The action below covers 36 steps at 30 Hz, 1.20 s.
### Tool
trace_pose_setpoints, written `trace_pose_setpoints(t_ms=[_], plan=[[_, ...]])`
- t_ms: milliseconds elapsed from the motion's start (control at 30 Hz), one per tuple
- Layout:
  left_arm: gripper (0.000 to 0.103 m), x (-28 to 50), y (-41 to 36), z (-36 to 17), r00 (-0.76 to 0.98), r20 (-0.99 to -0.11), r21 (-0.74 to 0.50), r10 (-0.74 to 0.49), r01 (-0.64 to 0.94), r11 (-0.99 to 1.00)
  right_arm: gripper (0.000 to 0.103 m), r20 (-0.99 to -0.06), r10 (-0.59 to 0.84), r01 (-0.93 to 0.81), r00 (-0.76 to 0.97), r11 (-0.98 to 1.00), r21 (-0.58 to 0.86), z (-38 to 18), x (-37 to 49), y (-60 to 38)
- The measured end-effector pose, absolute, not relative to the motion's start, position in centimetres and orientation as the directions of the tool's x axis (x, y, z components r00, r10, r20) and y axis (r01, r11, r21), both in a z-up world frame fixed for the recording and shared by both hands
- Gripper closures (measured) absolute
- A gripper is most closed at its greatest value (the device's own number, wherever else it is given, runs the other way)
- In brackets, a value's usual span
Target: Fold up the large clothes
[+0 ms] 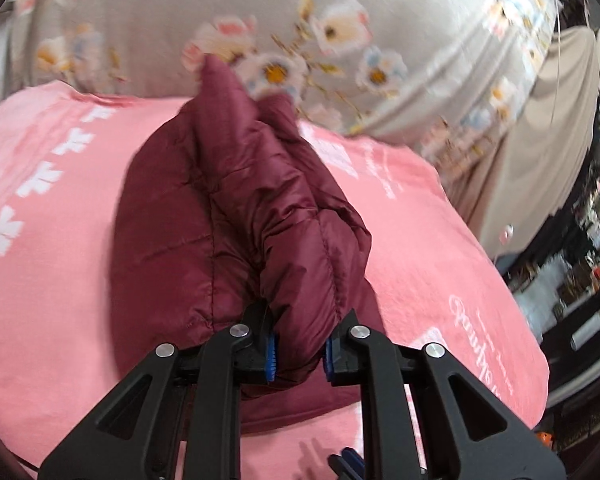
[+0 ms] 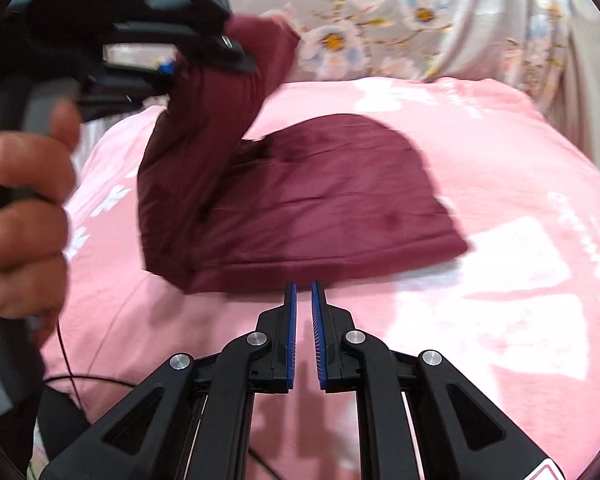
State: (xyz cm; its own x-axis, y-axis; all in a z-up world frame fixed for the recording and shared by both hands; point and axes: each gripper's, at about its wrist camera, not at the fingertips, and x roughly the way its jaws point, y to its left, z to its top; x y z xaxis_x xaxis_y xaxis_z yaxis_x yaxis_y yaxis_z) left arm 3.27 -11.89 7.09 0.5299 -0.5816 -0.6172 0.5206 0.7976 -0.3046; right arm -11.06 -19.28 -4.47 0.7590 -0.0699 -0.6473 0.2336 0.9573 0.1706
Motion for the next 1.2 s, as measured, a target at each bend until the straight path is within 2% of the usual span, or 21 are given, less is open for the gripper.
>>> trace_pose_setpoints(t_ms=[133, 433, 500, 533, 567, 600, 633, 667, 767, 933, 1033, 1200], plan=[[0.088, 4.1, -16.1, 4.5, 0.468, -0.68, -0.299, -0.565, 0.527, 0.796, 0.093, -0.656, -0.104, 0.285, 0.747, 0.942, 0.175, -5.1, -12.1, -22.0], [0.086, 4.0, -18.4, -0.2, 0.426, -0.754, -0.248, -0.499, 0.519, 0.818, 0.091, -0.661, -0.175, 0.327, 0.729, 0.939, 0.112, -5.9, -12.3, -24.3], [0.07, 3.6, -17.7, 0.3, 0.406, -0.749, -0.277, -0.524, 0.526, 0.804, 0.087, -0.646, -0.173, 0.313, 0.743, 0.944, 0.107, -5.5, -12.2, -24.3], [0.051, 3.4, -17.4, 0.9, 0.39, -0.739, -0.309, -0.549, 0.529, 0.791, 0.074, -0.632, -0.176, 0.305, 0.755, 0.947, 0.101, -5.1, -12.3, -24.1], [0.036, 3.0, -16.7, 1.9, 0.384, -0.715, -0.347, -0.584, 0.531, 0.773, 0.06, -0.615, -0.179, 0.298, 0.767, 0.95, 0.094, -4.7, -12.2, -24.2], [0.03, 2.3, -15.6, 3.2, 0.409, -0.677, -0.365, -0.611, 0.535, 0.762, 0.055, -0.594, -0.182, 0.287, 0.783, 0.954, 0.086, -4.2, -12.4, -24.1], [0.018, 1.5, -14.1, 4.9, 0.456, -0.627, -0.365, -0.632, 0.545, 0.755, 0.049, -0.572, -0.186, 0.278, 0.799, 0.958, 0.077, -3.6, -12.5, -24.0], [0.013, 1.0, -13.1, 6.0, 0.489, -0.595, -0.359, -0.638, 0.549, 0.755, 0.046, -0.553, -0.187, 0.27, 0.812, 0.96, 0.07, -2.9, -12.4, -24.0], [0.013, 1.3, -10.1, 9.3, 0.618, -0.541, -0.301, -0.57, 0.491, 0.817, 0.046, -0.536, -0.14, 0.249, 0.833, 0.959, 0.137, -1.5, -11.2, -25.2], [0.013, 6.3, -5.5, 10.4, 0.757, -0.568, -0.212, -0.323, 0.245, 0.946, 0.046, -0.509, -0.051, 0.228, 0.859, 0.929, 0.292, 0.1, -8.1, -28.0], [0.013, 8.5, -3.7, 9.7, 0.756, -0.596, -0.216, -0.27, 0.173, 0.961, 0.046, -0.513, -0.032, 0.209, 0.858, 0.934, 0.29, 0.6, -5.7, -27.6], [0.013, 9.5, -3.3, 8.1, 0.743, -0.628, -0.186, -0.231, 0.144, 0.972, 0.046, -0.551, 0.003, 0.174, 0.834, 0.948, 0.267, 0.0, -1.6, -25.9]])
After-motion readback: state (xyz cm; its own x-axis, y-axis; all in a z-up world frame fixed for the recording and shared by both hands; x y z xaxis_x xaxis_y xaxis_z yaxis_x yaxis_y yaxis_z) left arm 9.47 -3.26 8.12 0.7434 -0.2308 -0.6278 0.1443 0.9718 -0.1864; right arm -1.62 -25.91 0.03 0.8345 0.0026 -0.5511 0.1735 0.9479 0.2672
